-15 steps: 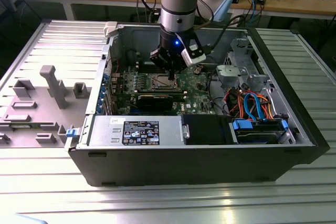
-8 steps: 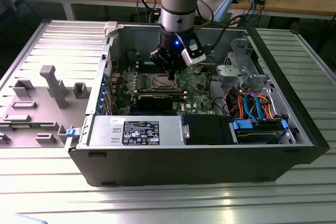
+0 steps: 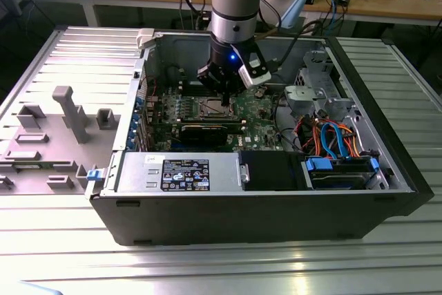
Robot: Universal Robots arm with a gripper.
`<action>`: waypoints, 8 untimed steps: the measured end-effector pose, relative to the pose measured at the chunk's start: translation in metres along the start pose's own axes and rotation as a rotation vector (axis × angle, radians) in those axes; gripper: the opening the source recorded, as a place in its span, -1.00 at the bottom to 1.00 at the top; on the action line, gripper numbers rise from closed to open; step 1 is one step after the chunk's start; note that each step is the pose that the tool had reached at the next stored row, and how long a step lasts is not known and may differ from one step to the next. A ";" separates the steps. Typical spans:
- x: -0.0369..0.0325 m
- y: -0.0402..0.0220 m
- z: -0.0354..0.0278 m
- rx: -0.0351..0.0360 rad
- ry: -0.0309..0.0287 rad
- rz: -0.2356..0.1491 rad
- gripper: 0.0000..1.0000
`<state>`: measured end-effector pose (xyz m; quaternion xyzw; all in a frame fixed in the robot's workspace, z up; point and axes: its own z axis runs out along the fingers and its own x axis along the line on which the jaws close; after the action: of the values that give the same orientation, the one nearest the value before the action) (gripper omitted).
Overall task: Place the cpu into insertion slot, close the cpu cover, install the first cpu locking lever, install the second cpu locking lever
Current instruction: 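Install the second cpu locking lever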
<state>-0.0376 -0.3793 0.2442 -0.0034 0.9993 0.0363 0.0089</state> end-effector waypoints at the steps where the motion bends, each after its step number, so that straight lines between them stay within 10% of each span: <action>1: 0.0001 -0.0037 -0.0002 -0.0041 0.0003 0.000 -0.78; 8: 0.0143 -0.0163 0.0005 -0.0059 0.0005 0.000 -0.78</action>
<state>-0.0518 -0.3956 0.2423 -0.0033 0.9992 0.0392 0.0086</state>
